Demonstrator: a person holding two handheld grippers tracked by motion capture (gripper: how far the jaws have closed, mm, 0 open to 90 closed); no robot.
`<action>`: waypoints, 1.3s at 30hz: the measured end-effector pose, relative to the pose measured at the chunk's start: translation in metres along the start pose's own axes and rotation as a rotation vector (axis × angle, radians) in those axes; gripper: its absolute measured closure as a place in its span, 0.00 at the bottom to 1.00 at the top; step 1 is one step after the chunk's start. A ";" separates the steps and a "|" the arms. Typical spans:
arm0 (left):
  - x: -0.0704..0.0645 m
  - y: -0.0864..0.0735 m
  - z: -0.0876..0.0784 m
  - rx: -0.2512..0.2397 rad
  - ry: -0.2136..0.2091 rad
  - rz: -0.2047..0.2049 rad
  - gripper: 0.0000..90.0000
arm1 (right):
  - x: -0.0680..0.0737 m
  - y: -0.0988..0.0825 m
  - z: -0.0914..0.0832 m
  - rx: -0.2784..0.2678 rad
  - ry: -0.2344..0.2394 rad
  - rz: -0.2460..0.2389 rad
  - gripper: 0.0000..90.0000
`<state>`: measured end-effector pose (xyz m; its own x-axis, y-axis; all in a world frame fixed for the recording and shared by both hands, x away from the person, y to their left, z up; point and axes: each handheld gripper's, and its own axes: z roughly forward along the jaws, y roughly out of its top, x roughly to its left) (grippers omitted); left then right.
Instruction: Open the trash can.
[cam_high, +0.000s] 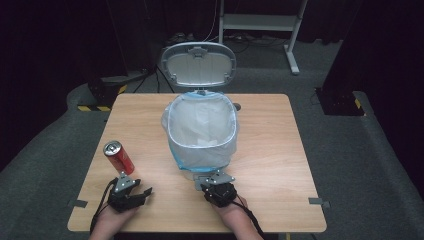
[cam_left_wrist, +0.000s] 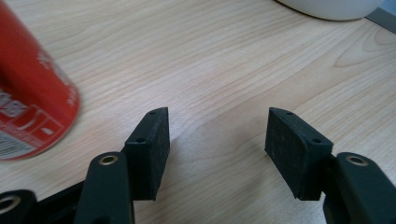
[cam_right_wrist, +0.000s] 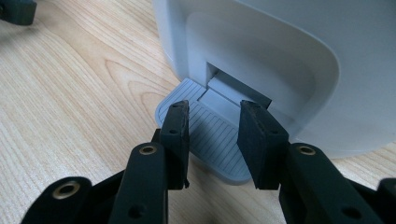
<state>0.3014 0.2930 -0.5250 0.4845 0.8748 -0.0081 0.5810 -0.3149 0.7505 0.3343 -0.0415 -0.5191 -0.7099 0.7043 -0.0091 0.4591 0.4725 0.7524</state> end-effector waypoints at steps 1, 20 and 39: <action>0.002 0.000 -0.002 -0.004 0.000 -0.006 0.46 | 0.000 0.000 0.000 0.000 0.000 0.000 0.71; 0.049 -0.018 -0.046 -0.106 0.131 -0.147 0.32 | 0.002 0.002 0.003 -0.003 0.012 -0.006 0.71; 0.084 0.030 -0.039 -0.249 0.158 -0.182 0.14 | 0.001 0.002 0.003 -0.006 0.013 -0.006 0.71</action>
<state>0.3339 0.3712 -0.4778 0.2694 0.9606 -0.0689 0.4617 -0.0661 0.8846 0.3361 -0.0379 -0.5200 -0.7193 0.6947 -0.0048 0.4517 0.4730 0.7565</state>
